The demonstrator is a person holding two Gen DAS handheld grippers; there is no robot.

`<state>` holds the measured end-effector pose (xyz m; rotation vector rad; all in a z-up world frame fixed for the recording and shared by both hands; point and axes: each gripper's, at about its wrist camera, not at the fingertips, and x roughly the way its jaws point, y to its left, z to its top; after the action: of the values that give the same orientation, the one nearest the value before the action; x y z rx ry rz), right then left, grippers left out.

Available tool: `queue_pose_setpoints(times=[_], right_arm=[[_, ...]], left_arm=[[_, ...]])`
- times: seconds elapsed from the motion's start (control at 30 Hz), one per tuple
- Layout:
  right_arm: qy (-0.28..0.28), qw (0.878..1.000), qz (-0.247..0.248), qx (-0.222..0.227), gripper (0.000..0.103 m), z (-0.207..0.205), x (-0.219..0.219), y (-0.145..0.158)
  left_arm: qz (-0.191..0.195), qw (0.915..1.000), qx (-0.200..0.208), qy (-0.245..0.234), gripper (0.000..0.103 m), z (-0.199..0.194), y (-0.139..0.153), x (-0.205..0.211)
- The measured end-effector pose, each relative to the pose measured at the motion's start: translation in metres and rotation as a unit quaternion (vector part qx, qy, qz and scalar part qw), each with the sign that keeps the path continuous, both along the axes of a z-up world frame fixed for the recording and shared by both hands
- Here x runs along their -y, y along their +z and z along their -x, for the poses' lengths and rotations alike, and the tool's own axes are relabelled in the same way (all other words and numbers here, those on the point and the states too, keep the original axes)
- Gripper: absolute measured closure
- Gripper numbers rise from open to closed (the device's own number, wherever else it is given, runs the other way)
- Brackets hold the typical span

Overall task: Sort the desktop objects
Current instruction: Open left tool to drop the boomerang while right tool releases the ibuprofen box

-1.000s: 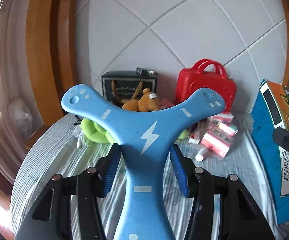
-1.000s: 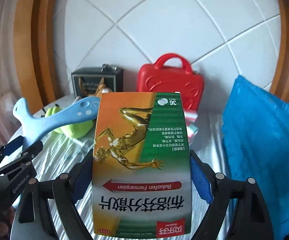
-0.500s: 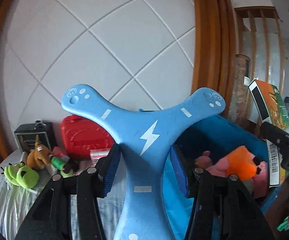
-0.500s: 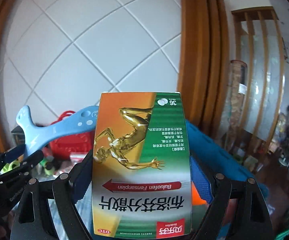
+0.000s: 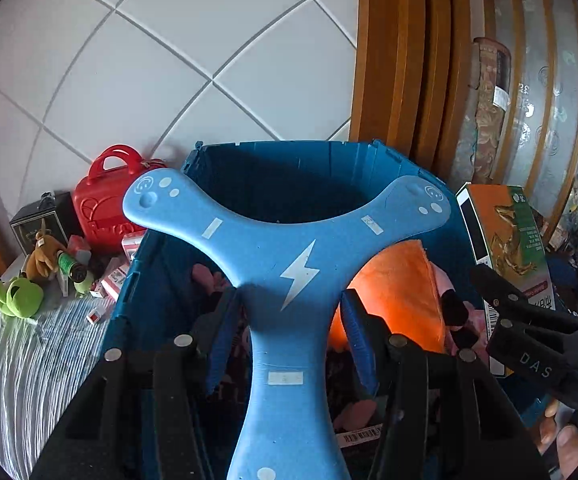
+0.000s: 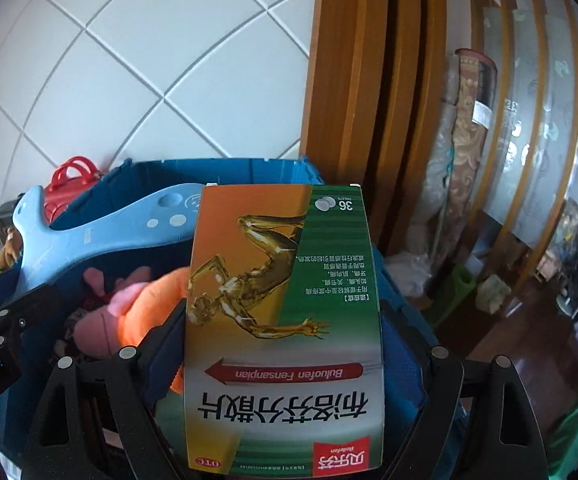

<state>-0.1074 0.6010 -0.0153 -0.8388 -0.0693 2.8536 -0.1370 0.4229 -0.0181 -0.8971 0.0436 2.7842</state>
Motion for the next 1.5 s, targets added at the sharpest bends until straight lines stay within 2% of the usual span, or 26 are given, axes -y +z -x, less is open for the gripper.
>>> queue_pose_setpoints(times=[0.1,0.13,0.17,0.2,0.23,0.27,0.37,0.47,0.5,0.63,0.83,1.13,1.5], right_arm=[[0.016,1.000,0.014,0.011,0.016,0.002,-0.012,-0.008],[0.025,0.999,0.020,0.001,0.013,-0.001,-0.015,-0.006],[0.024,1.000,0.014,-0.006,0.010,-0.002,-0.016,-0.004],[0.020,1.000,0.004,-0.008,0.002,-0.002,-0.014,-0.002],[0.022,1.000,-0.002,-0.010,0.001,-0.003,-0.013,-0.001],[0.026,1.000,-0.002,-0.012,0.001,-0.002,-0.012,0.001],[0.030,0.999,-0.001,-0.019,0.001,-0.006,-0.011,0.004],[0.028,0.999,0.006,-0.023,0.000,-0.016,-0.010,0.006],[0.027,0.999,0.007,-0.025,0.000,-0.018,-0.010,0.008],[0.018,0.999,0.010,-0.036,0.000,-0.039,-0.005,0.017],[0.012,0.999,0.016,-0.047,0.000,-0.081,0.019,0.026],[-0.006,0.999,0.007,-0.031,0.000,-0.125,0.047,0.024],[-0.015,0.999,0.007,-0.029,0.000,-0.152,0.051,0.027]], left_arm=[[0.000,0.9999,-0.001,0.012,0.052,-0.002,-0.001,-0.004],[0.000,0.9999,-0.004,0.016,0.052,-0.003,0.000,-0.005],[0.000,0.9998,-0.005,0.020,0.047,-0.005,0.002,-0.004],[-0.001,0.9997,-0.006,0.022,0.037,-0.005,0.002,-0.003],[-0.003,0.9996,-0.009,0.025,0.031,-0.004,0.004,-0.001],[-0.005,0.9994,-0.014,0.030,0.024,-0.007,0.005,0.002],[-0.011,0.9991,-0.024,0.033,0.017,-0.014,0.011,0.008],[-0.013,0.9986,-0.037,0.035,0.001,-0.026,0.018,0.018],[-0.016,0.9983,-0.044,0.035,0.000,-0.031,0.021,0.022],[-0.022,0.9975,-0.059,0.030,0.000,-0.052,0.033,0.041],[-0.006,0.9964,-0.083,0.017,0.000,-0.087,0.042,0.062],[-0.012,0.9971,-0.076,-0.002,0.000,-0.122,0.038,0.082],[-0.015,0.9968,-0.078,-0.009,0.000,-0.144,0.042,0.082]])
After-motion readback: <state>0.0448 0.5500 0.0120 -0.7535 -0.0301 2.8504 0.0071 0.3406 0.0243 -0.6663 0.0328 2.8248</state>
